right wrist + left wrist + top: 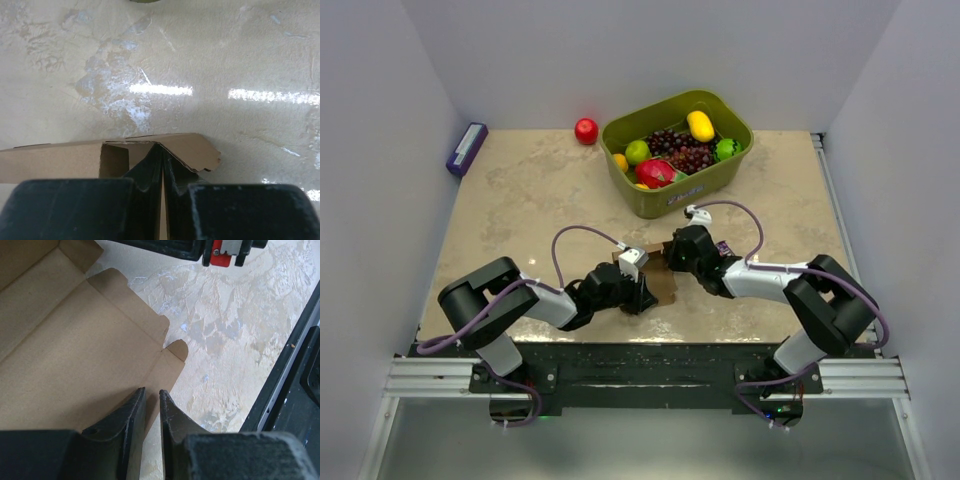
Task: Fold the paper box
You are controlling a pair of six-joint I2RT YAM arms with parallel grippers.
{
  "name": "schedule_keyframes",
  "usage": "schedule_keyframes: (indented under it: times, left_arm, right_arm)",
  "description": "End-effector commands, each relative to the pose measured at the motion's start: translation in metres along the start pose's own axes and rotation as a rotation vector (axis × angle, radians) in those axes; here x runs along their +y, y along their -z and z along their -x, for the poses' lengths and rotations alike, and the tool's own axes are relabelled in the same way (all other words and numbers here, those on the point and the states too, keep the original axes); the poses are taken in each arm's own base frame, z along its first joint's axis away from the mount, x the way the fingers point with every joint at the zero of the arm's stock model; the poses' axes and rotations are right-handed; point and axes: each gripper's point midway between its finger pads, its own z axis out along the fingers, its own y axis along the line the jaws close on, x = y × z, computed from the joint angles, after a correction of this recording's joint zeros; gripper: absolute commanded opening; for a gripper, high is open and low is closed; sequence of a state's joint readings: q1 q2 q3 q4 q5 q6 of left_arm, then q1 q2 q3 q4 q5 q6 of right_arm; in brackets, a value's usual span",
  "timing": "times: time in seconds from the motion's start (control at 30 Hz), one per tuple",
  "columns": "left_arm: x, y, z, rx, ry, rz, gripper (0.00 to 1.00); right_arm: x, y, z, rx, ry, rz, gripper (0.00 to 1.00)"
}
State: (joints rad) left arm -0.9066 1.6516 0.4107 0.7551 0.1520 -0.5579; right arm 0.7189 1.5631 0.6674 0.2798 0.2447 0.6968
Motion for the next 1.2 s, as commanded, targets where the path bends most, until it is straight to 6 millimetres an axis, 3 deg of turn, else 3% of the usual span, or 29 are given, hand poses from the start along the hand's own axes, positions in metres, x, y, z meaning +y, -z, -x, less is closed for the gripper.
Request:
schedule_keyframes:
  times: [0.0, 0.13, 1.17]
  left_arm:
    - [0.003, -0.001, -0.010, 0.031, 0.000, 0.015, 0.22]
    - [0.003, -0.001, -0.010, 0.033, 0.002, 0.015, 0.22]
    - [0.003, -0.001, -0.011, 0.034, 0.002, 0.013, 0.21]
  right_arm:
    - [-0.011, 0.004, 0.005, -0.029, -0.015, -0.052, 0.06]
    - [-0.014, -0.001, -0.002, -0.007, -0.013, -0.062, 0.06]
    - [-0.021, 0.000, -0.002, -0.010, -0.044, -0.110, 0.05]
